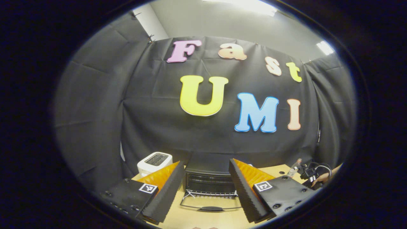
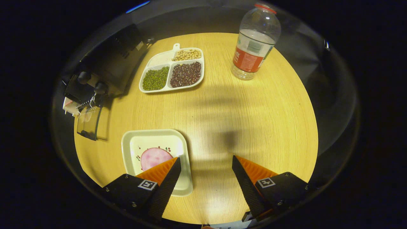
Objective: Open the electric oven with the left hand, put the food in, and close the electric oven.
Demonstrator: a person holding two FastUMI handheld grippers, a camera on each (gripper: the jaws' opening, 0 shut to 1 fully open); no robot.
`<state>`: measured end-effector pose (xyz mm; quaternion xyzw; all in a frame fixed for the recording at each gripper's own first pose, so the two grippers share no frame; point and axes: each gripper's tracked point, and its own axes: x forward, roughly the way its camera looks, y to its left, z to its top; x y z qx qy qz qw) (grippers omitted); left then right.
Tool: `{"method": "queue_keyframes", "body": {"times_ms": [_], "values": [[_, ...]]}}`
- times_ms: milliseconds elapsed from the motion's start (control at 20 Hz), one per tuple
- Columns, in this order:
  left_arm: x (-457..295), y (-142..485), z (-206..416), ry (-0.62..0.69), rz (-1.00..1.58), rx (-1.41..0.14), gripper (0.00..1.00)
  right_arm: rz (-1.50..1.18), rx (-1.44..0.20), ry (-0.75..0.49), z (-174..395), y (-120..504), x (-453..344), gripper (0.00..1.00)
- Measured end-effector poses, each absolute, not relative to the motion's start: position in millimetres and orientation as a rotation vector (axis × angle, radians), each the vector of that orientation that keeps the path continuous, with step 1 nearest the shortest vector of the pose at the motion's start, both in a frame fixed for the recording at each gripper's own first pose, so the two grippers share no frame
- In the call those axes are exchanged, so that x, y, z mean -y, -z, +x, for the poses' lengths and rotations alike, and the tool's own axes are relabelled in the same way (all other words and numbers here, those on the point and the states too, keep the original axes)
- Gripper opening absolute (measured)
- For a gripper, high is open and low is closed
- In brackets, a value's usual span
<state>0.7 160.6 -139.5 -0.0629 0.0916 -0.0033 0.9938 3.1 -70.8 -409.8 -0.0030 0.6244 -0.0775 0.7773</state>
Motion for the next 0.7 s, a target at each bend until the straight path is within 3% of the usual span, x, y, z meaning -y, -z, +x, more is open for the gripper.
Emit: {"method": "queue_keyframes", "body": {"times_ms": [100, 150, 200, 250, 300, 400, 500, 550, 650, 700], "values": [[-168.7, 142.8, -4.5, -0.009, -0.127, -0.202, 0.98, -0.017, -1.367, 0.170, 2.2, 416.0, 69.4, 0.99], [-172.2, 147.6, -5.5, -0.015, -0.124, -0.210, 0.96, -0.023, -1.371, 0.171, 2.7, 418.4, 68.8, 0.92], [-175.2, 149.4, -6.5, -0.020, -0.123, -0.216, 0.95, -0.022, -1.376, 0.166, 3.2, 421.1, 66.9, 0.99], [-176.4, 150.7, -7.6, -0.021, -0.123, -0.220, 1.00, -0.016, -1.373, 0.166, 5.2, 418.8, 64.5, 0.96], [-176.9, 150.5, -6.9, -0.022, -0.123, -0.222, 0.95, -0.019, -1.371, 0.161, 5.2, 421.7, 63.5, 0.94], [-174.3, 150.1, -6.6, -0.016, -0.129, -0.221, 0.95, -0.019, -1.366, 0.127, 6.6, 423.2, 58.9, 0.91], [-168.4, 149.4, -4.7, -0.006, -0.138, -0.221, 0.90, -0.034, -1.383, 0.098, 3.8, 422.0, 56.3, 0.73], [-165.6, 148.3, -4.8, 0.001, -0.140, -0.221, 0.90, -0.014, -1.366, 0.092, 8.5, 418.3, 53.3, 0.72], [-162.3, 146.4, -4.0, 0.008, -0.134, -0.215, 0.94, 0.018, -1.360, 0.122, 10.7, 427.2, 49.9, 0.14], [-160.6, 143.7, -4.1, 0.010, -0.131, -0.211, 0.96, 0.019, -1.369, 0.109, 8.4, 427.5, 52.7, 0.15]]}}
